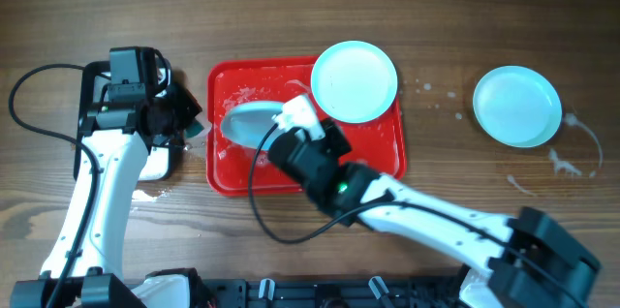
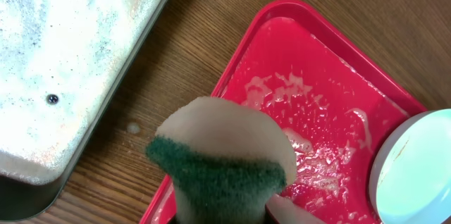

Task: Clean dirty plates on tray and stack at the side
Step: 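Carry the plate right and stack it on the first cleaned plate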

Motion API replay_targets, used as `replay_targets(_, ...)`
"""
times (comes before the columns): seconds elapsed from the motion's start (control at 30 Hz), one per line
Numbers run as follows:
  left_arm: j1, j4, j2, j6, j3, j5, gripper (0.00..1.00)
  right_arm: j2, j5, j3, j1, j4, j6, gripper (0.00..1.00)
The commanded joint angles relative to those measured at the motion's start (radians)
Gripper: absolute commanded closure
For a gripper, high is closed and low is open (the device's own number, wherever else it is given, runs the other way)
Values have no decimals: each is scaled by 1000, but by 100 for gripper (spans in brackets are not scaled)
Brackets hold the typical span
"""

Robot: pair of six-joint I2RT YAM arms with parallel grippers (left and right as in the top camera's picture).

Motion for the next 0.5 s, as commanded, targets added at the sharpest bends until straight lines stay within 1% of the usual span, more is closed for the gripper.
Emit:
replay_targets(0.0, 5, 3, 5, -10, 2, -13, 96, -104, -296, -5, -98, -25, 94, 96)
replay_targets(0.2, 5, 2, 5, -10, 2, -13, 96, -182, -531, 10, -211, -119, 148, 96)
replay_targets(0.33, 5, 2, 5, -10, 2, -13, 96, -252, -634, 76, -277, -263, 172, 96)
replay_targets(0.47, 5, 2, 5, -10, 2, -13, 96, -305, -736, 123, -386, -383, 190, 96)
